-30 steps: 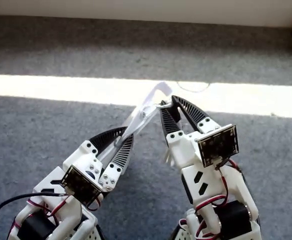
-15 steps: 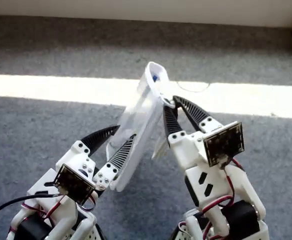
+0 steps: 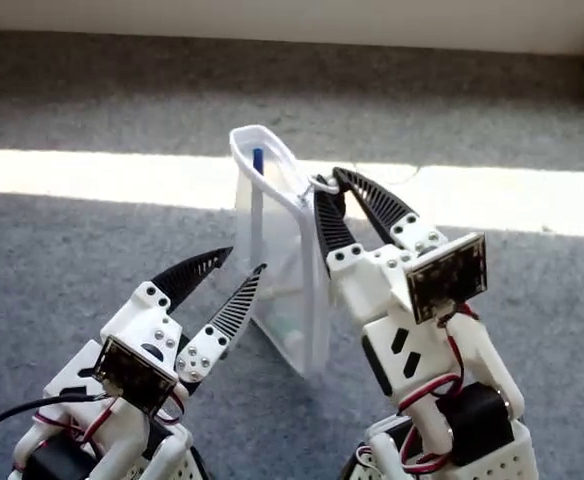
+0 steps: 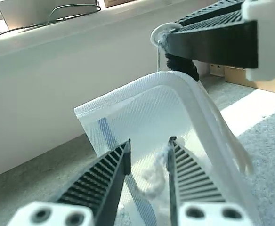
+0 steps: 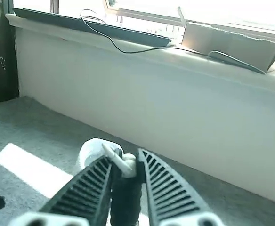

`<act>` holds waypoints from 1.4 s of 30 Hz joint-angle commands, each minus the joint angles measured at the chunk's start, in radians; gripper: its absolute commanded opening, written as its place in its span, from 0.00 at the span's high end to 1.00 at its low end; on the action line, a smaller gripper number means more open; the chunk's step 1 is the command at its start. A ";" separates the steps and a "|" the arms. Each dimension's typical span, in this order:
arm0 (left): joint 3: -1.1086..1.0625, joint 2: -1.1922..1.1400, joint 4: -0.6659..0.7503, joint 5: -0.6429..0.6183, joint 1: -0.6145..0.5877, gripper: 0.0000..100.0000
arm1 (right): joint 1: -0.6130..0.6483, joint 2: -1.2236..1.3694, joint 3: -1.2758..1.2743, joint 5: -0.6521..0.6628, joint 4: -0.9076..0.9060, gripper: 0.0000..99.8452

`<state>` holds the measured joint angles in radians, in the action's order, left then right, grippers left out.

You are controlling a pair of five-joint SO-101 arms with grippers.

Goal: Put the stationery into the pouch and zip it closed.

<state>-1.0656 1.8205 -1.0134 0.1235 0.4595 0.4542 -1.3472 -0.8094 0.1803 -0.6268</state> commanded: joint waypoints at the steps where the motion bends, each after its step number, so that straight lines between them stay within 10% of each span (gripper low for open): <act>1: 0.022 0.010 0.051 0.005 -0.156 0.87 | 0.013 0.024 0.070 0.008 0.031 1.00; 17: -0.361 0.010 0.641 0.003 -0.263 0.91 | 0.008 0.321 0.352 0.003 0.035 1.00; 32: -0.196 0.010 0.411 0.003 -0.197 0.91 | -0.090 0.828 0.760 0.002 0.062 1.00; 42: -0.090 0.010 0.152 -0.006 -0.185 0.84 | 0.005 0.719 0.766 -0.060 -0.341 1.00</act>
<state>-1.2390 1.8205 -0.7541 0.1235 0.2493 0.4219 -0.5631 -0.1082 0.1297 -0.8661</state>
